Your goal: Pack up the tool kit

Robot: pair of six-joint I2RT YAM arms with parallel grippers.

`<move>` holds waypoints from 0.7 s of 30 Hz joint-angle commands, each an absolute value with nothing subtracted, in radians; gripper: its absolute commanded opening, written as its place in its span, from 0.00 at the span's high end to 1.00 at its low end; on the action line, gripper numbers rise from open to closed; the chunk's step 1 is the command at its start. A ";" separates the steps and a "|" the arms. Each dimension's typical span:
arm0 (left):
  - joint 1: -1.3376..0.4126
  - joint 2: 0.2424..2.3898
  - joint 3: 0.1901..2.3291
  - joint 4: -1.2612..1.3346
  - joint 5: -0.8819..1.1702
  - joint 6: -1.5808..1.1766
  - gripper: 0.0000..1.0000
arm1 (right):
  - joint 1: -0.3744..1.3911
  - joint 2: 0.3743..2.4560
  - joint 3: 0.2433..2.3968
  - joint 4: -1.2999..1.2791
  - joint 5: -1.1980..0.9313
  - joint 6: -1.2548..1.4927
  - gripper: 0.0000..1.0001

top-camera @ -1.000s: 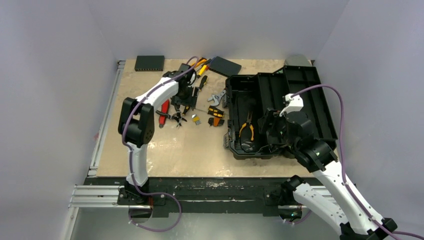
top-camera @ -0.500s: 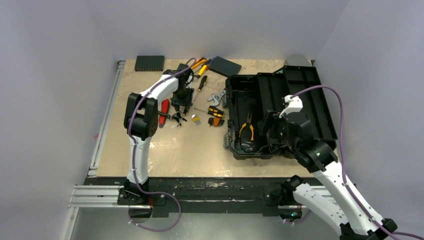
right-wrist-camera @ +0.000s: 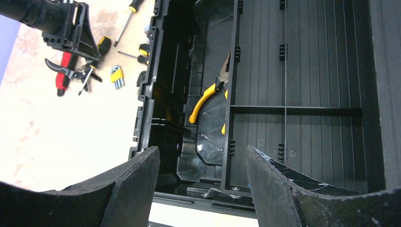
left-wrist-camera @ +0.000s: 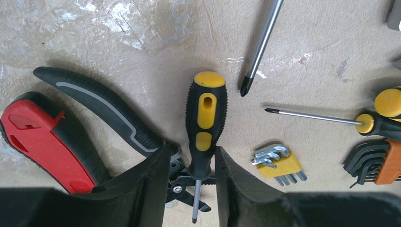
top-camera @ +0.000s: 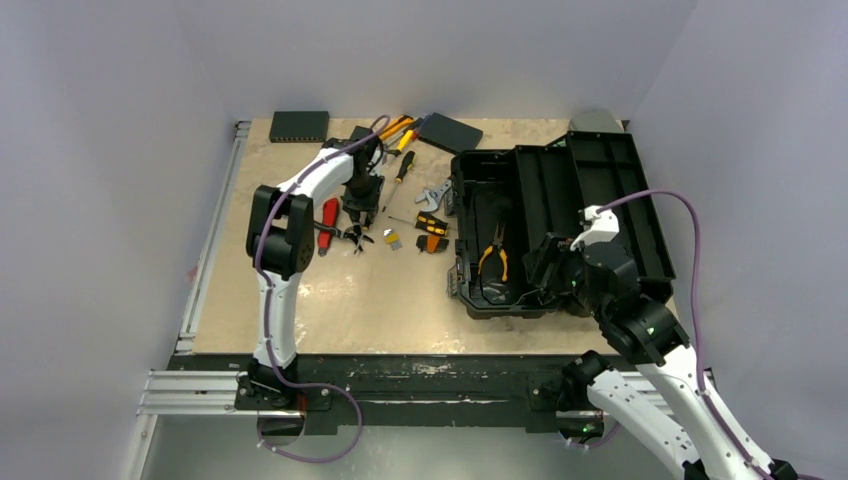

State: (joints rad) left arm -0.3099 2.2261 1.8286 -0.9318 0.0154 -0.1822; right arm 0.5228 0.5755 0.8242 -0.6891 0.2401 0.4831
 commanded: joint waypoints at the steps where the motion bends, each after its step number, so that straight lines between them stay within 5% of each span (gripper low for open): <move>1: -0.324 2.264 1.829 -0.930 0.063 -0.184 0.64 | 0.523 0.580 0.789 -0.638 0.267 0.516 0.35; 7: -0.370 2.222 1.780 -0.894 -0.190 -0.237 0.63 | 0.524 0.576 0.768 -0.605 0.253 0.550 0.35; 12: -0.375 2.233 1.797 -0.913 -0.123 -0.228 0.64 | 0.524 0.578 0.771 -0.620 0.246 0.555 0.35; 15: -0.376 2.250 1.812 -0.945 -0.099 -0.225 0.72 | 0.525 0.566 0.776 -0.629 0.258 0.554 0.35; 18: -0.376 2.242 1.814 -0.972 -0.105 -0.234 1.00 | 0.524 0.553 0.777 -0.629 0.266 0.552 0.35; 21: -0.380 2.170 1.774 -0.936 -0.108 -0.255 1.00 | 0.524 0.548 0.777 -0.629 0.261 0.554 0.35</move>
State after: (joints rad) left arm -0.3801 2.2292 1.7920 -0.9184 -0.1017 -0.2260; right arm 0.5232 0.5678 0.7723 -0.6579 0.2443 0.5396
